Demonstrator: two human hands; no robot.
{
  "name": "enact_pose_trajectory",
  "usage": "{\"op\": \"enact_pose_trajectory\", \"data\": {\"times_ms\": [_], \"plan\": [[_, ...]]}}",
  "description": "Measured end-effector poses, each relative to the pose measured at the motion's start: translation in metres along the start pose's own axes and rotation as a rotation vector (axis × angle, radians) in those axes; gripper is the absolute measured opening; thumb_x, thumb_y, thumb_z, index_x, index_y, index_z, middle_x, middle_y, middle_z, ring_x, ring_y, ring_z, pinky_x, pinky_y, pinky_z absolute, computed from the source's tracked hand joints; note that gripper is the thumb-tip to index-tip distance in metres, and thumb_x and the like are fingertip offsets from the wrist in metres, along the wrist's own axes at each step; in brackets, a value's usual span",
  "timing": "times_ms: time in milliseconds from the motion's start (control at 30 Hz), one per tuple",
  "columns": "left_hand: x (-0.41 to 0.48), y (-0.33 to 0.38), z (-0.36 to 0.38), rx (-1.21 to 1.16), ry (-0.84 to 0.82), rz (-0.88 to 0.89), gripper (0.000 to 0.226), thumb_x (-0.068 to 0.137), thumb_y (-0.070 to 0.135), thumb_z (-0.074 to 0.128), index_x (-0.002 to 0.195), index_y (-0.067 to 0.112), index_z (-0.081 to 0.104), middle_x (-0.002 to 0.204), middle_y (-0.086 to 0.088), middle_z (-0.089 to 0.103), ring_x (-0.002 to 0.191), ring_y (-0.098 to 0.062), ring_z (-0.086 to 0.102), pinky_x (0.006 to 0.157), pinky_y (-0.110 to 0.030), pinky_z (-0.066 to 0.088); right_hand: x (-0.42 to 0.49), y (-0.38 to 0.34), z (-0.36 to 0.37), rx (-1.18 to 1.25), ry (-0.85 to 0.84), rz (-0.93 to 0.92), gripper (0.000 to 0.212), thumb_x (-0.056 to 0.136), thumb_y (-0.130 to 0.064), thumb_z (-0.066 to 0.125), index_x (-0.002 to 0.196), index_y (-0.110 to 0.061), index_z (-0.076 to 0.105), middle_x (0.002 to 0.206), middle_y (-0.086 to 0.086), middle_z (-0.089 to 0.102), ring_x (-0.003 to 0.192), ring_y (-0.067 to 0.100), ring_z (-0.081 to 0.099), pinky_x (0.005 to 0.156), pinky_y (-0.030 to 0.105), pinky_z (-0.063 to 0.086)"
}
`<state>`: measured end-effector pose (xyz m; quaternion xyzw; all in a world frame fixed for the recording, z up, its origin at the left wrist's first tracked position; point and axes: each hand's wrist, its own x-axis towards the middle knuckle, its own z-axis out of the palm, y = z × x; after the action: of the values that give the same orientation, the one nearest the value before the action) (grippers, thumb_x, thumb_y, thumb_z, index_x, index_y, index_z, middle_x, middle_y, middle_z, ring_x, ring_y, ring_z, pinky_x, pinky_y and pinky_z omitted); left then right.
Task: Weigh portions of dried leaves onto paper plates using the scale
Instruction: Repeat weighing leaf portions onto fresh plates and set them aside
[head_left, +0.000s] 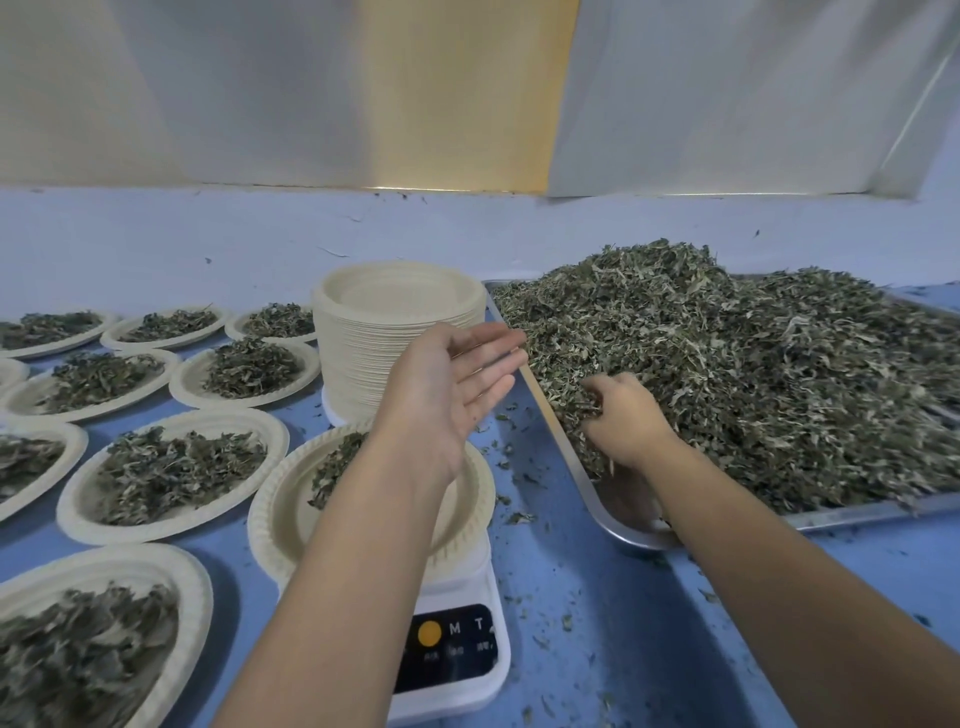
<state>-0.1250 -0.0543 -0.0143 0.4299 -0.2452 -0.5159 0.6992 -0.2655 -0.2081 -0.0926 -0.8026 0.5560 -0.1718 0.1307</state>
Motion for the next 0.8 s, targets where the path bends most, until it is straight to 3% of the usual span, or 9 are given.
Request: {"op": "enact_pose_trajectory", "data": {"times_ms": [67,133,200,300,433,533,700,800], "plan": [[0.000,0.002,-0.001,-0.009,0.005,0.004,0.031,0.095,0.014,0.036,0.092,0.007,0.065,0.092,-0.006,0.075,0.091,-0.016,0.071,0.081,-0.025,0.054,0.000,-0.004,0.003,-0.040,-0.127,-0.094,0.069,0.090,0.002,0.048,0.151,-0.024,0.026,0.157,0.011,0.017,0.142,0.033,0.020,0.114,0.041,0.028],[0.000,0.004,-0.003,-0.018,0.009,0.010,0.031,0.096,0.014,0.035,0.092,0.007,0.065,0.090,-0.006,0.075,0.090,-0.016,0.071,0.079,-0.024,0.054,0.001,-0.009,0.007,-0.094,-0.220,-0.181,0.071,0.092,0.007,0.039,0.152,-0.026,0.021,0.161,0.007,0.008,0.146,0.030,0.013,0.115,0.040,0.025],[0.000,0.007,-0.006,-0.029,0.012,0.020,0.030,0.095,0.013,0.035,0.091,0.007,0.065,0.089,-0.005,0.075,0.088,-0.015,0.071,0.077,-0.023,0.055,0.002,-0.013,0.010,-0.197,-0.231,-0.249,0.063,0.094,0.005,0.037,0.151,-0.022,0.026,0.157,0.008,0.021,0.142,0.029,0.026,0.113,0.039,0.029],[0.001,0.009,-0.009,-0.043,0.014,0.028,0.031,0.094,0.013,0.034,0.092,0.008,0.064,0.087,-0.005,0.075,0.085,-0.015,0.072,0.075,-0.024,0.055,-0.001,-0.015,0.007,-0.289,-0.185,-0.306,0.047,0.093,0.001,0.041,0.136,-0.015,0.050,0.129,0.011,0.052,0.116,0.031,0.050,0.097,0.040,0.043],[0.001,0.012,-0.014,-0.058,0.025,0.029,0.031,0.095,0.013,0.034,0.094,0.007,0.064,0.087,-0.005,0.075,0.084,-0.016,0.072,0.074,-0.024,0.054,-0.009,-0.022,0.001,-0.368,-0.112,-0.294,0.028,0.091,0.001,0.043,0.104,-0.009,0.065,0.101,0.012,0.060,0.095,0.031,0.058,0.076,0.035,0.045],[-0.001,0.016,-0.017,-0.069,0.041,0.039,0.031,0.095,0.013,0.034,0.093,0.007,0.064,0.089,-0.005,0.075,0.084,-0.016,0.072,0.073,-0.024,0.054,-0.010,-0.024,0.001,-0.377,-0.068,-0.269,0.029,0.089,0.004,0.043,0.104,-0.008,0.066,0.094,0.012,0.059,0.092,0.032,0.058,0.070,0.034,0.041],[-0.003,0.022,-0.023,-0.079,0.061,0.058,0.028,0.093,0.012,0.036,0.092,0.008,0.064,0.089,-0.005,0.075,0.086,-0.016,0.072,0.077,-0.024,0.055,-0.013,-0.021,-0.002,-0.082,0.030,-0.085,0.031,0.095,-0.003,0.049,0.121,-0.011,0.064,0.113,0.014,0.066,0.098,0.030,0.062,0.081,0.034,0.051],[-0.004,0.026,-0.028,-0.075,0.076,0.069,0.029,0.093,0.012,0.035,0.093,0.008,0.064,0.089,-0.004,0.075,0.088,-0.016,0.071,0.081,-0.024,0.054,-0.017,-0.021,-0.012,0.231,0.143,0.030,0.026,0.095,-0.008,0.055,0.117,-0.015,0.067,0.099,0.005,0.068,0.080,0.021,0.066,0.060,0.024,0.051]]}}
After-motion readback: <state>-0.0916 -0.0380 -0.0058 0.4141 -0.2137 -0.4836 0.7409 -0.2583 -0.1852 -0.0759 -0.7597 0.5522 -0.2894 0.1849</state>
